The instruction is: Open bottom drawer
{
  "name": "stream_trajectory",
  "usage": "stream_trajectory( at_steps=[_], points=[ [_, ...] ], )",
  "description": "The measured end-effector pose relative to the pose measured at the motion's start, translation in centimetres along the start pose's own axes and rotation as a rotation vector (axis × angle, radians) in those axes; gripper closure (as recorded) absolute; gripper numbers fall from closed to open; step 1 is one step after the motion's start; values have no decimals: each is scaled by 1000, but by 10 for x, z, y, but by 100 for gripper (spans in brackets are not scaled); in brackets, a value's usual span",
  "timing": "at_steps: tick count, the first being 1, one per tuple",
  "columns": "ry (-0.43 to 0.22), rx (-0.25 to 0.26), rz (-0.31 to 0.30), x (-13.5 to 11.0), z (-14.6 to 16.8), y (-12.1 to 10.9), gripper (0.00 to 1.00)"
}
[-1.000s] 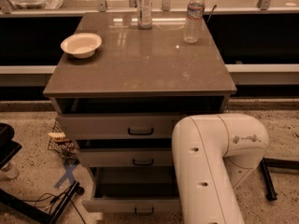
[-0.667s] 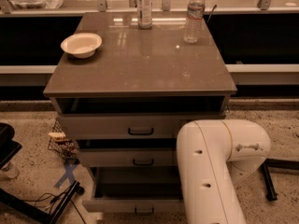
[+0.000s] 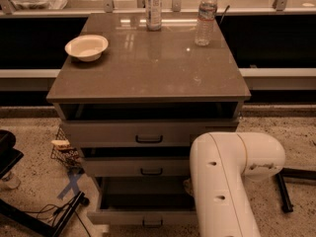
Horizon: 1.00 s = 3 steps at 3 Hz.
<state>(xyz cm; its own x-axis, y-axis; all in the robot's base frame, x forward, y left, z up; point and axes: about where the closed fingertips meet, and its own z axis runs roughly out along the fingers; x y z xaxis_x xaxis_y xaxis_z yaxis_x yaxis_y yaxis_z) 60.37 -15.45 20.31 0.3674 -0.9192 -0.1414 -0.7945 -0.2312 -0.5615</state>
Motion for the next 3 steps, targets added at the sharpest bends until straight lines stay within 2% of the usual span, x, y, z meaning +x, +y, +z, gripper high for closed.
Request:
stream_trajectory(
  at_steps=[1,2,3],
  points=[
    [-30,-48,37,1,18,14,100],
    [-47,-67,80,2,23,34,100],
    [-47,-76,74,-1,24,35,100]
  ],
)
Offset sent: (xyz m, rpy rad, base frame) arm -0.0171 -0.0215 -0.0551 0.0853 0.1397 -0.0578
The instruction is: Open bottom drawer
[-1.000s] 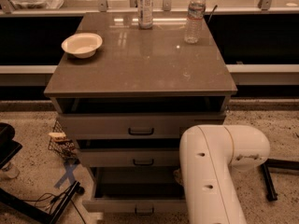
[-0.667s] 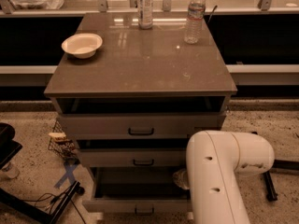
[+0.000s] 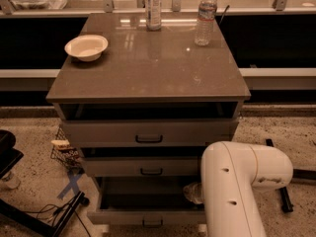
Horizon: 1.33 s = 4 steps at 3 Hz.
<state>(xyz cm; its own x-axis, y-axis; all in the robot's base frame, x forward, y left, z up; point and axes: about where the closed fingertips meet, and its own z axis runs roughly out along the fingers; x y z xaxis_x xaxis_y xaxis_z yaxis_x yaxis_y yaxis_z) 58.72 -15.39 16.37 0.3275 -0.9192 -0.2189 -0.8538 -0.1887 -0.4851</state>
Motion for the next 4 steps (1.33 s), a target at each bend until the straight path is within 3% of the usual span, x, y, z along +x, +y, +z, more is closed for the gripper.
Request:
stream_trajectory(
  at_steps=[1,2,3,4],
  points=[
    [-10,0,-17,-15,-7,4,100],
    [-36,-11,6,-47,-32,43,100],
    [-68,-55,47,-74,-47,87,100],
    [-69,-55,47,-74,-47,87,100]
  ],
)
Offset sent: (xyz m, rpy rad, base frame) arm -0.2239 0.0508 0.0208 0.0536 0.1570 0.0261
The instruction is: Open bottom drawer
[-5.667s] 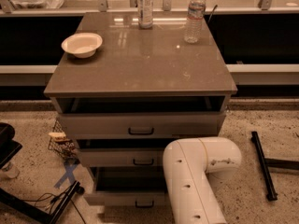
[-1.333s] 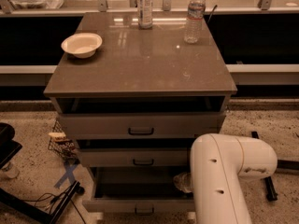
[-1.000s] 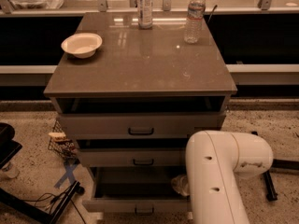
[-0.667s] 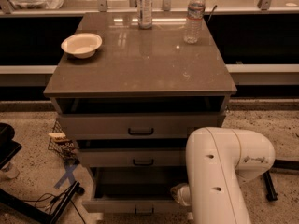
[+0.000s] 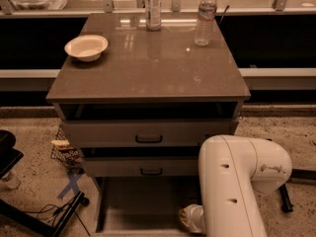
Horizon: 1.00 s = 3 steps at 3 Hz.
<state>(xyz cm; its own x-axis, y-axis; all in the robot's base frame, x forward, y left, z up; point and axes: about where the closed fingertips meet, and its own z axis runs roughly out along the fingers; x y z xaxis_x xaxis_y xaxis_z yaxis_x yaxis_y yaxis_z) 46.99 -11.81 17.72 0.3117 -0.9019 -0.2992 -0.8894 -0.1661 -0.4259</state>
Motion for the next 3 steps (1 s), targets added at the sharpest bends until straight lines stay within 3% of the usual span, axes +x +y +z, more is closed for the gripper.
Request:
stream_trajectory(
  at_steps=[1,2,3],
  points=[
    [-20,-77,42,-12,7,52,100],
    [-27,-110,58,-19,7,67,100],
    [-20,-204,88,-34,-12,117,100]
  ],
)
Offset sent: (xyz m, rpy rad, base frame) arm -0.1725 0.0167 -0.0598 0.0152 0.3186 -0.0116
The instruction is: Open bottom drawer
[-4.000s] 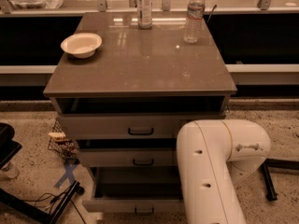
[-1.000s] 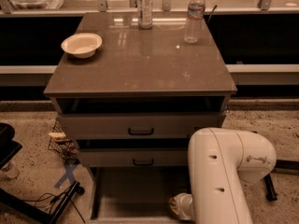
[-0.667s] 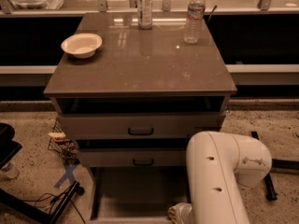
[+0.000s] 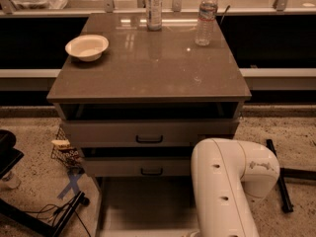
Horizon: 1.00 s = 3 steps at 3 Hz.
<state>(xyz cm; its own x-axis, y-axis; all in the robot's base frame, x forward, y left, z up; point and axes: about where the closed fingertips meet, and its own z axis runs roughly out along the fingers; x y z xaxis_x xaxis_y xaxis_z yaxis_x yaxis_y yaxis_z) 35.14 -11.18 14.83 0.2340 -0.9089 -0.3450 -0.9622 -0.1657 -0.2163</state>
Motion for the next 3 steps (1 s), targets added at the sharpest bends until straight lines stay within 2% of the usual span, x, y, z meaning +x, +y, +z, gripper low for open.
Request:
stream_trajectory(
  at_steps=[1,2,3],
  points=[
    [0,0,0,-1,1,-4,100],
    [-1,-1,0,-1,2,-3,82],
    [-2,-2,1,-2,2,-2,58]
  ],
)
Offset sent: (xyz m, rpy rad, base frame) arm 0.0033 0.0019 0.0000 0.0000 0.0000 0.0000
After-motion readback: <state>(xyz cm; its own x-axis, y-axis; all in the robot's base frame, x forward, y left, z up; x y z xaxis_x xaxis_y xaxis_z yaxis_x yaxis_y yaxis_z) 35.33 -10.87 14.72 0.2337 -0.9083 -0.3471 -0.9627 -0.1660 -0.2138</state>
